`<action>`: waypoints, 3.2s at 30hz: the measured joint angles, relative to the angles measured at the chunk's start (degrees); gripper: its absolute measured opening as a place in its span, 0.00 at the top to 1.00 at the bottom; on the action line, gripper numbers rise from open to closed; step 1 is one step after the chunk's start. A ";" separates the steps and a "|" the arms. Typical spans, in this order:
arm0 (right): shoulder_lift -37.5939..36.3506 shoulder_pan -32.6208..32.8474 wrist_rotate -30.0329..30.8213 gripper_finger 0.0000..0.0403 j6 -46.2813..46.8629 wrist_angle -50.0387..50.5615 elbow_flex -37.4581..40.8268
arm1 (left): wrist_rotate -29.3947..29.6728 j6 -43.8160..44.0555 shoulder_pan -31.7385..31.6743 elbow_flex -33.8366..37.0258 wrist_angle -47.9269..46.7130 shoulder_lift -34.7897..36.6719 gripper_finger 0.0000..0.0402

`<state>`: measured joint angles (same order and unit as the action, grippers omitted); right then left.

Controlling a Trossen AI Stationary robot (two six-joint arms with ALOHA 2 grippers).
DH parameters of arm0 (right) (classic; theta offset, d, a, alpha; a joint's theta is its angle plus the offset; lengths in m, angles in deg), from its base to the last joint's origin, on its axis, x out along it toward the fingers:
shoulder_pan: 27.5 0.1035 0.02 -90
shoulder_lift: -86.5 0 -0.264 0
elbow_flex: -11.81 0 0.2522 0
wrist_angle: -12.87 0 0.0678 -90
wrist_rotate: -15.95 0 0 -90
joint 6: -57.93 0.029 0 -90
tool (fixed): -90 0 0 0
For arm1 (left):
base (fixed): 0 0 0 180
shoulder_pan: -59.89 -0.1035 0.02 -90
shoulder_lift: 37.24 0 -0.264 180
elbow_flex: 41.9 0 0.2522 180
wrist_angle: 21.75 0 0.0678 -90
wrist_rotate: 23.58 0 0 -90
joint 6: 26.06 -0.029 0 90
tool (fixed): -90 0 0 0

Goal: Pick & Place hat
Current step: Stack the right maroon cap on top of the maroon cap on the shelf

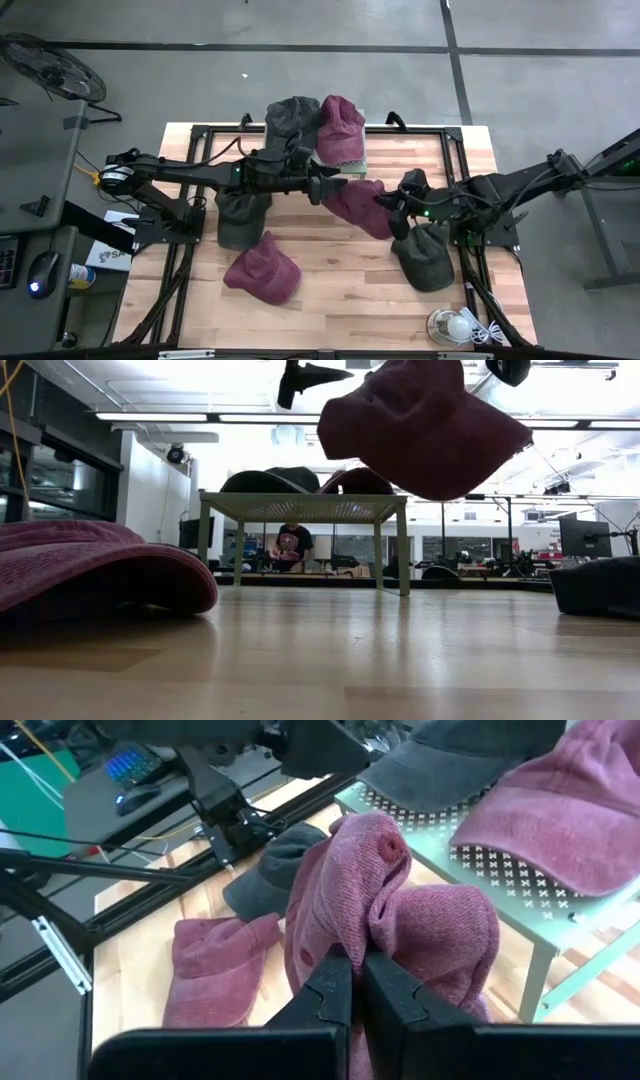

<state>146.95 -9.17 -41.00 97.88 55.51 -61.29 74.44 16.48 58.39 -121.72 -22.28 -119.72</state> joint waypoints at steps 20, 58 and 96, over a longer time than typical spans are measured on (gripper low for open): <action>-3.98 -3.36 -5.23 1.00 -5.59 2.01 0.00 | 0.74 -7.46 0.00 0.00 1.23 0.00 0.21; -5.18 -10.76 11.12 1.00 -41.25 -25.43 0.02 | 16.36 -21.00 0.50 -7.19 3.80 -1.96 0.21; -4.18 -11.61 -9.26 1.00 -44.51 -26.50 0.02 | 10.50 -19.54 0.79 -7.21 7.57 -4.98 0.32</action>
<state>142.77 -20.78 -50.26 53.38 29.01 -61.26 84.95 -3.06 59.18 -128.94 -14.71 -124.70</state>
